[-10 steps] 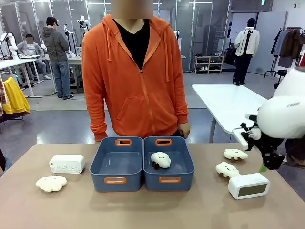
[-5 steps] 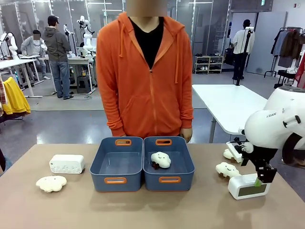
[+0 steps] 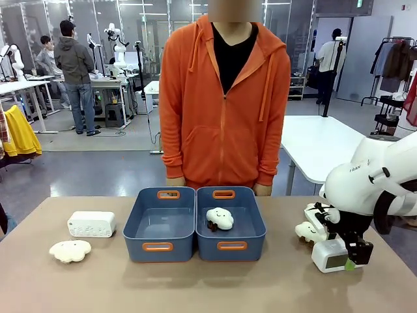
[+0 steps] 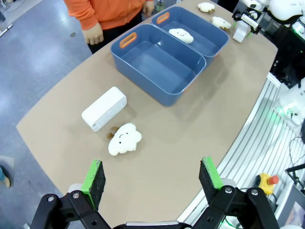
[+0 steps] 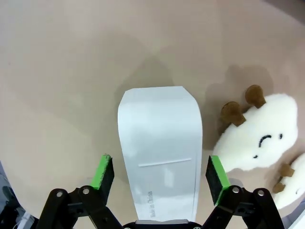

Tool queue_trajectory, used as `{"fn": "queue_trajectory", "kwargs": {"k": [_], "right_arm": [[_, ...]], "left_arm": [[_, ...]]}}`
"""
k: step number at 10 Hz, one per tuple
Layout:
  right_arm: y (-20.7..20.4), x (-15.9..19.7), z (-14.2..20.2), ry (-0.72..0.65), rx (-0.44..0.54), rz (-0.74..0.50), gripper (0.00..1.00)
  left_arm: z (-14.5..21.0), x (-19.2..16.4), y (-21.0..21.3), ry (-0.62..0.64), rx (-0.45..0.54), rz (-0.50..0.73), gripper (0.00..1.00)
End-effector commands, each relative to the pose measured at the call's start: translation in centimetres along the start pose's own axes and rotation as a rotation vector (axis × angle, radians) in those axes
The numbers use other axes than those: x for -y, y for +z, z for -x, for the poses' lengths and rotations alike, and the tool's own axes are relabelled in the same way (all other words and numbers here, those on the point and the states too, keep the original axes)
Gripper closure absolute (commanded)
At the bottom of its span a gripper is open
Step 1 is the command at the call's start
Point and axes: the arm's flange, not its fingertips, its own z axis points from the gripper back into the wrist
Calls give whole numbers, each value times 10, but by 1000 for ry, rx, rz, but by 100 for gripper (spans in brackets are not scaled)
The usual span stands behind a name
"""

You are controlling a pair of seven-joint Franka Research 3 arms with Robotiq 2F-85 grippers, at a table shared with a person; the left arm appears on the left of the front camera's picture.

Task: Sort the digital clocks into the basket.
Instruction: Pick up the Digital clock from the table and place it into the empty Plastic storage basket.

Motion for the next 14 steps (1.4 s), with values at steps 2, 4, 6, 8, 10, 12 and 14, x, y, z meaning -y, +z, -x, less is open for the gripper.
{"fn": "queue_trajectory", "kwargs": {"k": [2,4,6,8,10,12,14], "right_arm": [[2,-4,3,-19,45,-16,89],[0,-5,4,-54,60,-20,100],[13,-9,0,-65,85,-5,96],[71,-18,-20,-157,142,45,100],[149,-31,-69,-180,214,67,100],[194,-23,-160,-139,246,219,100],[214,-9,-254,-132,300,313,100]], "left_arm": [[0,-1,2,-18,11,23,0],[0,-1,2,-18,11,23,0],[0,-1,2,-18,11,23,0],[0,-1,2,-18,11,23,0],[0,-1,2,-18,11,23,0],[0,-1,2,-18,11,23,0],[0,-1,2,-18,11,23,0]]}}
